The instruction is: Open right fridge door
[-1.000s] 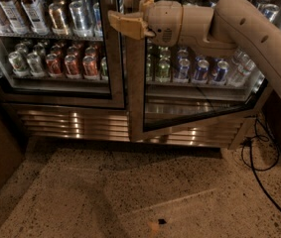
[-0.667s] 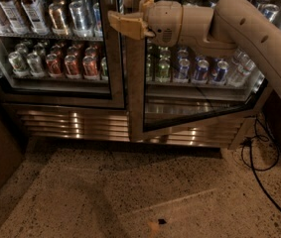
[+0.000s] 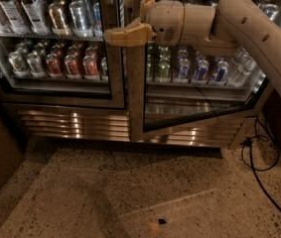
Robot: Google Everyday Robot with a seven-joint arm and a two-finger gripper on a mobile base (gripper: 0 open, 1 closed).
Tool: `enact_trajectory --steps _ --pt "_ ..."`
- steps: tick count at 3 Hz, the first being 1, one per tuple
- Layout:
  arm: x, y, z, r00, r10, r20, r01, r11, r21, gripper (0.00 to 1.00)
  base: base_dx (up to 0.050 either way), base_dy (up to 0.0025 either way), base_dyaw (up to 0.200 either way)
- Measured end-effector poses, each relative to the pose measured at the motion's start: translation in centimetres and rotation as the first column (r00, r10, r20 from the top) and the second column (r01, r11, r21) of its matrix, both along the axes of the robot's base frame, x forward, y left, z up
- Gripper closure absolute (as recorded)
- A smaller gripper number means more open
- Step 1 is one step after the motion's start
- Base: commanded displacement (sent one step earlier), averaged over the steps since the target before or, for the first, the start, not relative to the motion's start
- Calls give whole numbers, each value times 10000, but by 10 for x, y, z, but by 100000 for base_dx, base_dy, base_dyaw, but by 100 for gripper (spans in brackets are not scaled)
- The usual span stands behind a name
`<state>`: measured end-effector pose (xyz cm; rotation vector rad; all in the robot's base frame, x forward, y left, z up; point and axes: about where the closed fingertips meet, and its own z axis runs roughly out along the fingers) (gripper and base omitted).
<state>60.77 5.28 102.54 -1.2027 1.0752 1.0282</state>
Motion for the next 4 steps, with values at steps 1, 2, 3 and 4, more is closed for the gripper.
enact_trajectory --steps 1,2,3,4 --pt "5 -7 2 10000 0 0 0 10000 0 0 0 0 0" --pt "9 -13 2 10000 -1 2 1 10000 2 0 0 0 0" --pt "5 -16 8 9999 -122 113 120 9997 197 0 0 0 0" --pt "-6 -32 12 9960 -873 210 850 9920 931 0 0 0 0"
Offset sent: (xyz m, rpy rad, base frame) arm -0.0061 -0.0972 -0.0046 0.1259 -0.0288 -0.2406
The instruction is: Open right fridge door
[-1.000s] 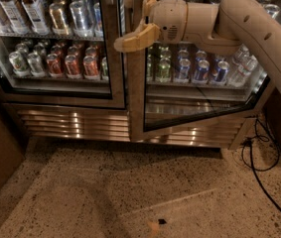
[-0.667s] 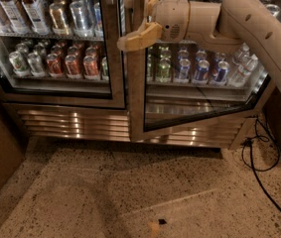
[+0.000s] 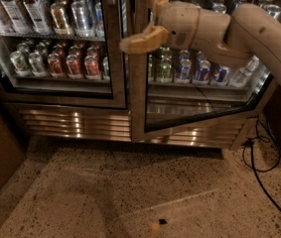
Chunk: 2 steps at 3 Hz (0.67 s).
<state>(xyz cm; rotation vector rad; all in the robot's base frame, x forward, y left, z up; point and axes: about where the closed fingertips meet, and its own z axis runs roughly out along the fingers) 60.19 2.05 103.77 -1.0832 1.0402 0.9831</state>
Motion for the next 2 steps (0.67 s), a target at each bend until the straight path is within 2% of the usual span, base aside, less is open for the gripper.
enact_trajectory --steps 1,2 --pt "-3 -34 -10 9972 -741 118 741 9972 -42 0 0 0 0" --pt "-4 -34 -10 9973 -732 114 732 9973 -40 0 0 0 0"
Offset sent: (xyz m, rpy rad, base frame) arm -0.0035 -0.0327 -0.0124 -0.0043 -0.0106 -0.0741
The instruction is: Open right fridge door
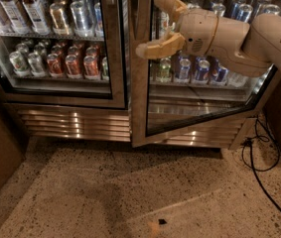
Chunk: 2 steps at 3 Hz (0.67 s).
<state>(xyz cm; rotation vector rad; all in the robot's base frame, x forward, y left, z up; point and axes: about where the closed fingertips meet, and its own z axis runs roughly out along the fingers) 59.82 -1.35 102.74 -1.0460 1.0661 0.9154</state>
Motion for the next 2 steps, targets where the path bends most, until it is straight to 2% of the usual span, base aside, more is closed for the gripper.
enact_trajectory --steps 1,2 --pt "1 -18 -11 9987 -466 -224 478 9974 541 0 0 0 0" --pt "1 -58 -22 9893 -1386 -452 1429 9831 1145 0 0 0 0"
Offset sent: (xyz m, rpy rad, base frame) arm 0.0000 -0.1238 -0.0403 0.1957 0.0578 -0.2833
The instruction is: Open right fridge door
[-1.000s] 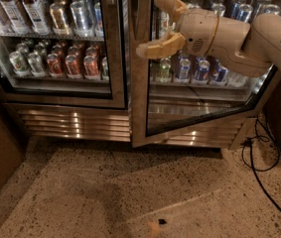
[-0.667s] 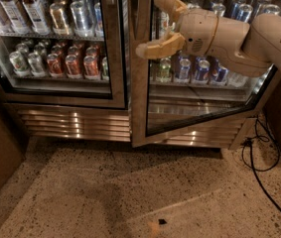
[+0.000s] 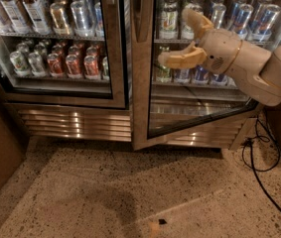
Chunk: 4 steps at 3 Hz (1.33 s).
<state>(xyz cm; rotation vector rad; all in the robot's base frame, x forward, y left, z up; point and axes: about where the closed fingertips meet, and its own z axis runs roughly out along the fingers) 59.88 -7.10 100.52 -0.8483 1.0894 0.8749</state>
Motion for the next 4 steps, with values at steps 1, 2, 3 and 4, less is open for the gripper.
enact_trajectory --steps 1,2,3,4 --pt "-1 -8 1 9999 -151 23 151 9999 20 0 0 0 0" --pt "-2 -5 1 9999 -101 28 101 9999 -1 19 0 0 0" --pt "-2 -5 1 9999 -99 29 99 10000 -1 42 0 0 0" --pt "-2 -5 1 9999 -97 29 97 10000 -1 65 0 0 0"
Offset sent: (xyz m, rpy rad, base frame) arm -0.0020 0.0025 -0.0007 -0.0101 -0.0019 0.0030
